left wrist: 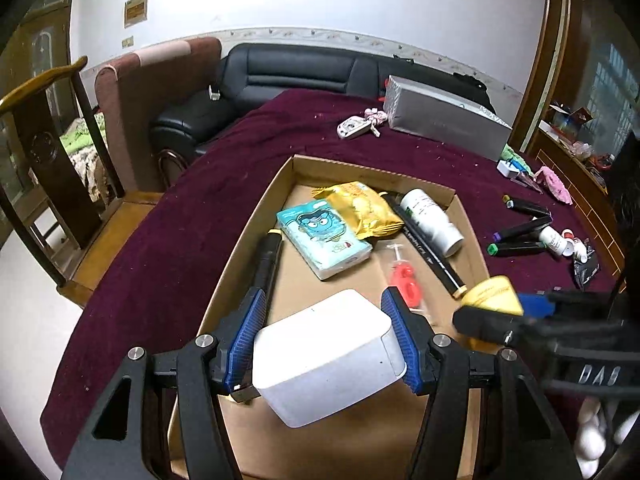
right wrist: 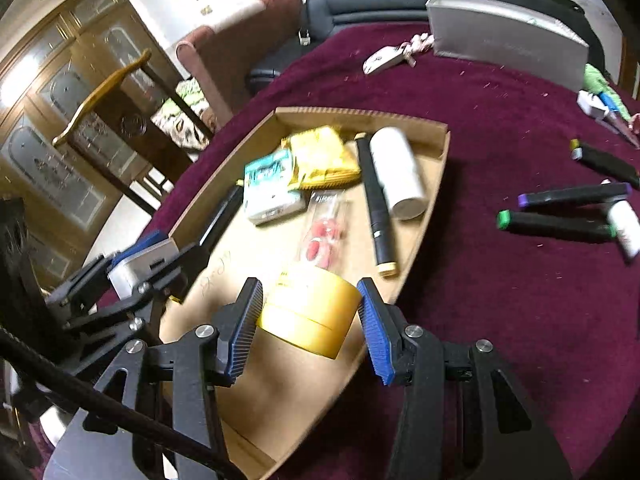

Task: Organize objects
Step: 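Carry the charger into the tray with the left gripper while the right gripper carries the tape roll there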

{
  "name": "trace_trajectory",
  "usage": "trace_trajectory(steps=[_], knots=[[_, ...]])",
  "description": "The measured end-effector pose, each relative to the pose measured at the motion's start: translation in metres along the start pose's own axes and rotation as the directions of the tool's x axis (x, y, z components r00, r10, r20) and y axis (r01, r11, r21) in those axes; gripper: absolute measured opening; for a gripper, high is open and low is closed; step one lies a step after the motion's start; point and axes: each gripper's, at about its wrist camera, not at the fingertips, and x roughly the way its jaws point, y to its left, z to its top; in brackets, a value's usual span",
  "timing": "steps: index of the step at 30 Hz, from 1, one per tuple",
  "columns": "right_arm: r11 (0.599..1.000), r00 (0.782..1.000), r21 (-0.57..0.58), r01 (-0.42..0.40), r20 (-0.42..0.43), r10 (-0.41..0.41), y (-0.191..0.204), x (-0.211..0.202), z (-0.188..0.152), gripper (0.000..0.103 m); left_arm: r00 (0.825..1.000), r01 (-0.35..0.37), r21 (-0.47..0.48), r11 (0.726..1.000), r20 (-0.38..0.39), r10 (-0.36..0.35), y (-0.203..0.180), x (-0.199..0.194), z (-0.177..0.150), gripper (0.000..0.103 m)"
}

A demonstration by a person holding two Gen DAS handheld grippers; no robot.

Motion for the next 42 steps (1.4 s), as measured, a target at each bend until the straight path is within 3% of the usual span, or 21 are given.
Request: trace_trajectory(steps=[13,22,33,42], knots=[[0.999,0.998,-0.047,0.016,-0.054,-0.019,0.006,0.024,0.000,0.048,0.994,0.034,-0.019,0.999,-0.101,-0.036,0.005,0.035,0.005,0.054],[0.996,0.998,-0.078,0.037,-0.051,-0.041,0.010,0.029,0.001,0.048,0.990,0.002,-0.015,1.000,-0.138,-0.004,0.006,0.044,0.011,0.054],[0.994,0.997,-0.102,0.045,-0.052,-0.050,0.011,0.030,0.001,0.048,0.993,0.023,-0.050,0.998,-0.112,-0.029,0.008,0.041,0.021,0.054],[0.995,0.994,-0.098,-0.034,-0.103,0.024,0.016,0.032,-0.004,0.048,0.997,0.061,-0.133,0.989,-0.028,-0.065,0.023,0.019,0.025,0.054]])
